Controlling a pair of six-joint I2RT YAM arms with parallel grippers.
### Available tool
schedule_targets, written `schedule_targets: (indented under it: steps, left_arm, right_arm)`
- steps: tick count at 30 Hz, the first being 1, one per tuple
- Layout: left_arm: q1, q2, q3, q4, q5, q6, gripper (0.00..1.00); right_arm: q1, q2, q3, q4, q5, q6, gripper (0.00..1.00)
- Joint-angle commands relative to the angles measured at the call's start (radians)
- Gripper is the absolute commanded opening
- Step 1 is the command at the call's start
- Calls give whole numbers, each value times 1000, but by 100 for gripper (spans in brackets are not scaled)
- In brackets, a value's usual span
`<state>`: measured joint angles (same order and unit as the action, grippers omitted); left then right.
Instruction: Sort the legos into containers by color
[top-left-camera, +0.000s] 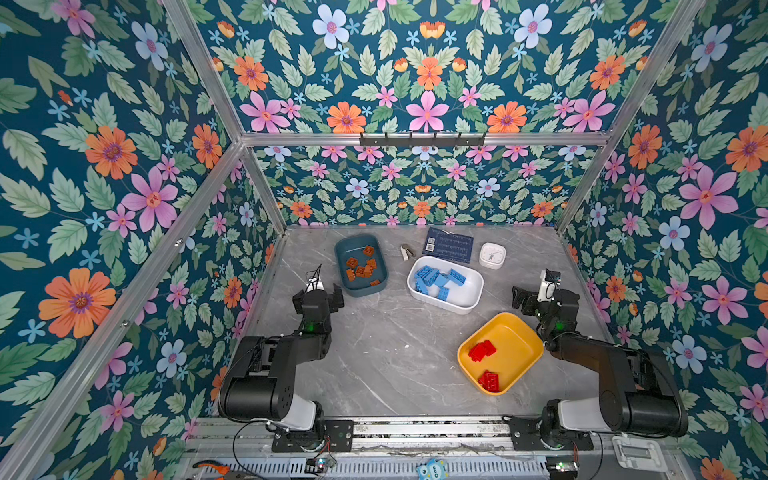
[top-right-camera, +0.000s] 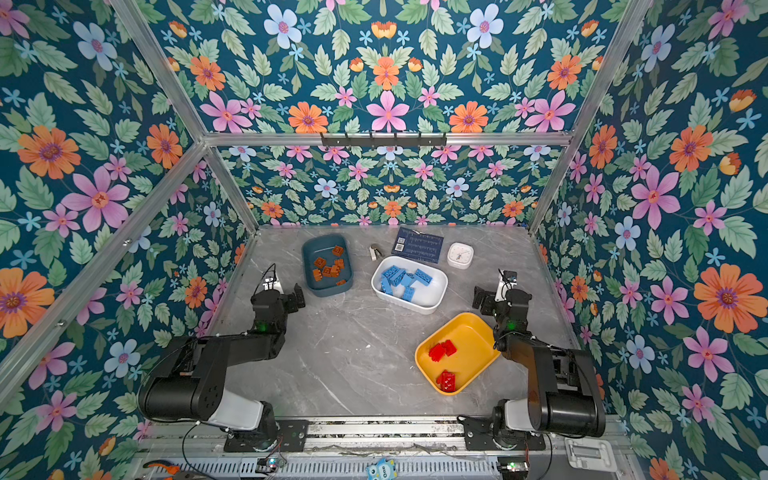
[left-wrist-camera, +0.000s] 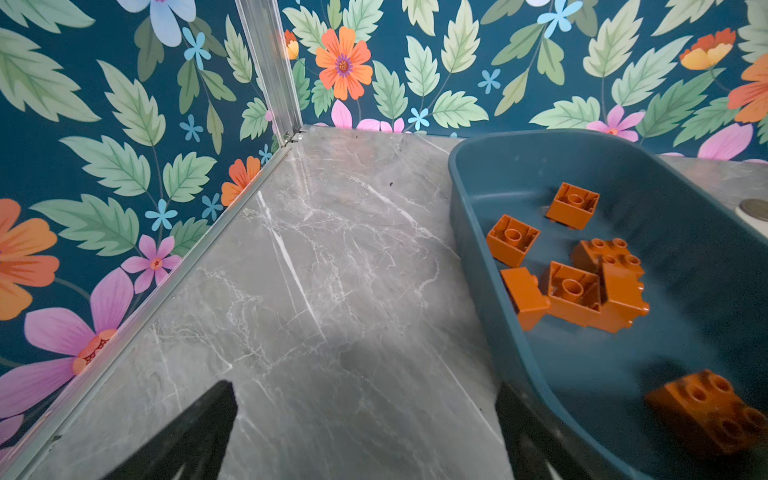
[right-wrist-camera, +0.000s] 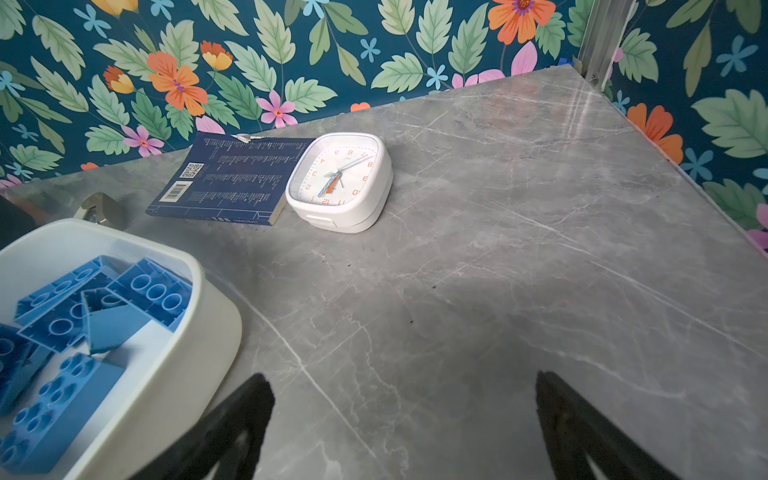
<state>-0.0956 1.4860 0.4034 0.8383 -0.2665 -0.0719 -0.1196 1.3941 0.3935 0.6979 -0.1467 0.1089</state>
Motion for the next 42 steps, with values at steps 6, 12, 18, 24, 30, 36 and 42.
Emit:
schedule_targets:
  steps: [6,12,18,24,30,36,42]
  left_arm:
    - [0,4,20,6,-34,9,100]
    - [0,1,4,23,-14,10,100]
    - [0,9,13,21,-11,12,100]
    - [0,11,11,23,-21,15,100]
    - [0,10,13,24,-21,20,100]
    - [0,-11,12,14,-25,21,100]
    - [0,-19,8,18,-27,21,100]
  right_arm:
    - [1,3,4,-7,-1,-3,99]
    - [1,4,5,-7,-2,-4,99]
    - [1,4,4,-8,-2,-4,99]
    - [1,5,8,-12,-3,-6,99]
    - [3,8,12,-18,-1,-9,99]
    - [8,9,19,-27,2,-12,99]
    - [10,10,19,-31,6,-14,99]
